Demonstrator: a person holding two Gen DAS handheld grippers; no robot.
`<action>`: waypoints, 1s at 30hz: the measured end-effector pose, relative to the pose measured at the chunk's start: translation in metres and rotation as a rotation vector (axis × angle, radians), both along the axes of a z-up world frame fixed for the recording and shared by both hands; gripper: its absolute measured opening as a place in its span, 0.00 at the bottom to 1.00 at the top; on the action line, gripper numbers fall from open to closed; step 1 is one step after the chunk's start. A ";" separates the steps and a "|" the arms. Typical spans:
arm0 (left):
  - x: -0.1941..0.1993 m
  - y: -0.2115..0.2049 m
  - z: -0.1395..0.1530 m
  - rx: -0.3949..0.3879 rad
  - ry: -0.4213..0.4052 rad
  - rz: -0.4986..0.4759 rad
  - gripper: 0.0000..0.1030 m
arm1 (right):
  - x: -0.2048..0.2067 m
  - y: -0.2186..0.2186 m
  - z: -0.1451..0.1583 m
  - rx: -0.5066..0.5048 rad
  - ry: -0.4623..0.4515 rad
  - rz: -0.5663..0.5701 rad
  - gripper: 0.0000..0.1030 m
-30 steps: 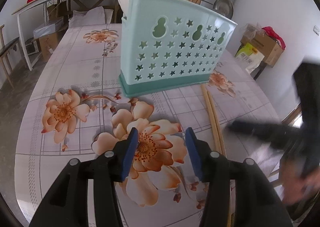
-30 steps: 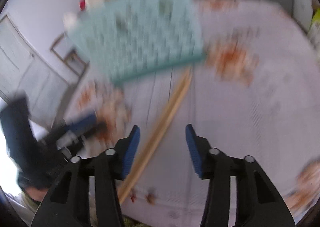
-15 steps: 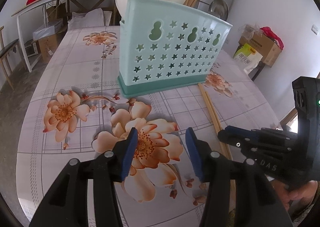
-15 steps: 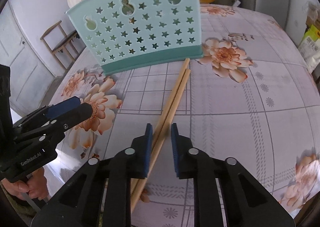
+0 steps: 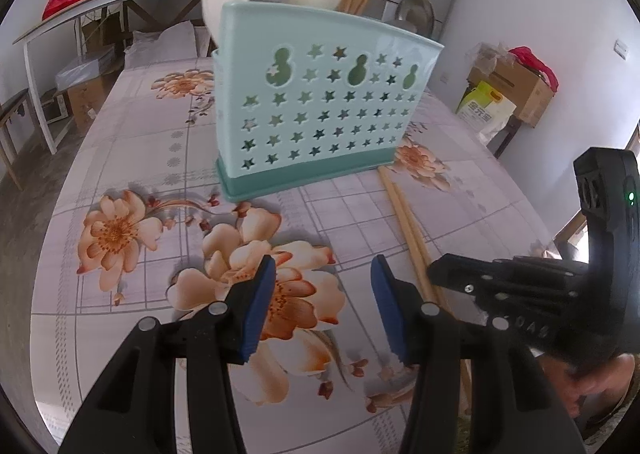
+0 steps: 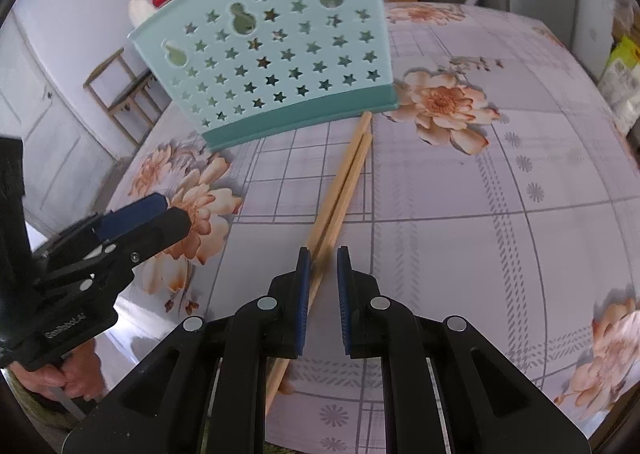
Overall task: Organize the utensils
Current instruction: 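Close the right tool around a chopstick on the table and lift it, then grasp a chopstick with the left tool while the right tool holds its chopstick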
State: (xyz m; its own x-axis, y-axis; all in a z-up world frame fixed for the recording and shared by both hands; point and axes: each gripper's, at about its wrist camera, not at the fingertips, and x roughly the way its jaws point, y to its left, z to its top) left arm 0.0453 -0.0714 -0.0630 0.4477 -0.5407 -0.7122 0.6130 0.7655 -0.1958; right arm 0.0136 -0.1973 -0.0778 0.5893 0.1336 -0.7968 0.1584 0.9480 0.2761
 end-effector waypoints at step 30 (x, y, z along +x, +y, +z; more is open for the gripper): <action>0.002 -0.062 -0.023 0.112 0.130 -0.141 0.06 | -0.015 -0.047 -0.009 0.022 -0.015 -0.108 0.05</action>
State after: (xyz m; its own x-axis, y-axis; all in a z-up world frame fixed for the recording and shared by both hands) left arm 0.0475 -0.1332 -0.0864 0.2737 -0.5057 -0.8181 0.6910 0.6951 -0.1985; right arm -0.0011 -0.2448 -0.0870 0.6128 0.0856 -0.7856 0.2555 0.9193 0.2994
